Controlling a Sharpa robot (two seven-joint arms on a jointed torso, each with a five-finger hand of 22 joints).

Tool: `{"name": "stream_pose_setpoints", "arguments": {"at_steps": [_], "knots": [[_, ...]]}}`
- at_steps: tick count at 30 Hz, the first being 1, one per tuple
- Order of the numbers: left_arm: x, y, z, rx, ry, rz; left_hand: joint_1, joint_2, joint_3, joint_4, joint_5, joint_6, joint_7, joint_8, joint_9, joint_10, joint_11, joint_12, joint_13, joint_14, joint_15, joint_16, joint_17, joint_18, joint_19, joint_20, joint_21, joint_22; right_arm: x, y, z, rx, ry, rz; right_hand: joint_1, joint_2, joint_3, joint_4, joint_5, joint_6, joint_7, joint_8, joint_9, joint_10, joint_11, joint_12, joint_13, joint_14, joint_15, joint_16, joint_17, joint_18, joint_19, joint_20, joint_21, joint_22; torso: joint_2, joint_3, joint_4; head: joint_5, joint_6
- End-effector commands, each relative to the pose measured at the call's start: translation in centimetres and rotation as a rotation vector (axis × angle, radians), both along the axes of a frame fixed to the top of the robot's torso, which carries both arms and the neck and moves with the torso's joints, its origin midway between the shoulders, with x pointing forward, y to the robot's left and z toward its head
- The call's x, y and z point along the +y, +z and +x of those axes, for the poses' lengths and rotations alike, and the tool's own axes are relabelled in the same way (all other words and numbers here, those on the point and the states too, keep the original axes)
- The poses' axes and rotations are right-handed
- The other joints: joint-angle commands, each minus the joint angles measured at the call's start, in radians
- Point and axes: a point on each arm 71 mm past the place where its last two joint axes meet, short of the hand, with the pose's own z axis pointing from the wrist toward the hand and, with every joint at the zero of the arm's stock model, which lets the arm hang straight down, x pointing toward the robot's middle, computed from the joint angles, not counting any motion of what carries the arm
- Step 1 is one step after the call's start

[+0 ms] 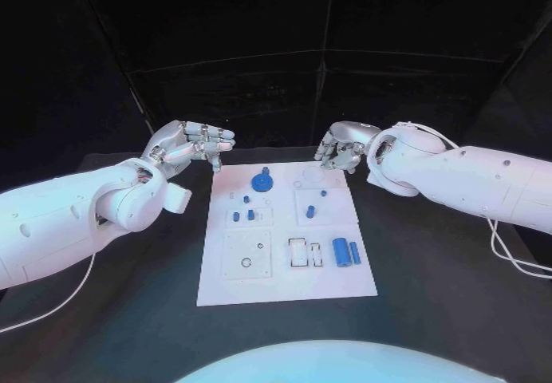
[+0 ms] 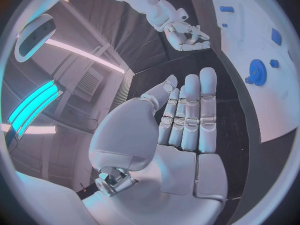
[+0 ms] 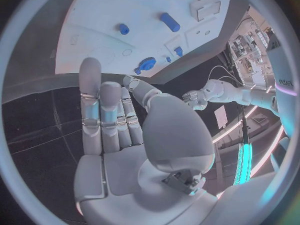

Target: Assemble the parts on the task board

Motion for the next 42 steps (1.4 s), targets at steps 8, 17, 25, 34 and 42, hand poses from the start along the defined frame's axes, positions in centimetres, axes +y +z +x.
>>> {"name": "stream_pose_setpoints", "arguments": {"at_steps": [8,17,25,34,42], "knots": [[-0.5,0.4,-0.5,0.013,-0.009,-0.156,-0.012,0.000,-0.006,0.011,0.005,0.000,0.006,-0.001,-0.002,-0.006,0.003,0.002,-0.001,-0.010,0.001,-0.004,-0.003,0.012,-0.006,0.002,-0.013,-0.008,0.5,-1.2,-1.0,-0.017,0.055,-0.181,-0.009,-0.019,0.013,0.004,0.005,-0.022,0.011,-0.016,0.000,-0.040,0.012,-0.002,-0.006,0.039,0.012,0.116,0.093,-0.023,0.004,0.007,0.148,0.162,0.000,0.0002,-0.0019,0.008,0.012],[-0.3,0.4,-0.5,0.016,0.000,-0.166,-0.017,-0.002,-0.012,0.016,0.005,-0.001,0.006,-0.001,-0.003,-0.008,0.003,0.003,-0.001,-0.011,0.002,-0.002,-0.005,0.012,-0.005,0.003,-0.019,-0.013,0.3,-2.7,-2.0,0.005,0.063,-0.208,-0.012,-0.027,0.018,0.007,0.016,-0.020,0.018,-0.014,0.001,-0.057,0.019,-0.001,-0.006,0.032,0.018,0.164,0.126,-0.023,-0.014,0.014,0.190,0.199,0.001,0.0005,-0.0008,0.002,0.019],[-0.3,0.4,-0.5,0.017,0.000,-0.167,-0.018,-0.002,-0.014,0.018,0.005,-0.001,0.006,0.000,-0.003,-0.007,0.003,0.005,-0.001,-0.012,0.002,-0.001,-0.006,0.012,-0.004,0.004,-0.022,-0.015,0.2,-3.8,-2.8,0.009,0.071,-0.201,-0.013,-0.030,0.021,0.008,0.029,-0.018,0.019,-0.014,0.002,-0.059,0.020,0.002,-0.006,0.029,0.018,0.181,0.138,-0.022,-0.021,0.016,0.205,0.213,0.000,-0.0006,-0.0013,0.002,0.019],[-0.2,0.4,-0.5,0.021,0.004,-0.163,-0.015,0.001,-0.014,0.019,0.005,0.000,0.006,0.000,-0.003,-0.006,0.002,0.006,0.000,-0.013,0.002,0.000,-0.006,0.012,-0.003,0.004,-0.024,-0.017,0.5,-4.4,-3.1,0.005,0.081,-0.181,-0.005,-0.036,0.029,0.002,0.036,-0.023,0.024,-0.016,0.000,-0.071,0.024,0.001,-0.006,0.021,0.021,0.183,0.132,-0.016,-0.037,0.021,0.208,0.209,0.001,0.0008,-0.0006,0.006,0.018],[-0.3,0.4,-0.4,0.023,0.005,-0.161,-0.013,0.002,-0.014,0.019,0.005,0.001,0.006,0.001,-0.003,-0.006,0.002,0.008,0.000,-0.013,0.002,0.001,-0.007,0.013,-0.002,0.003,-0.026,-0.019,0.8,-5.0,-3.0,0.020,0.086,-0.178,0.005,-0.024,0.047,-0.001,0.034,-0.017,0.022,-0.012,0.002,-0.066,0.023,0.008,-0.005,0.021,0.021,0.203,0.146,-0.016,-0.042,0.025,0.231,0.234,0.001,0.0004,-0.0018,0.005,0.013]]}}
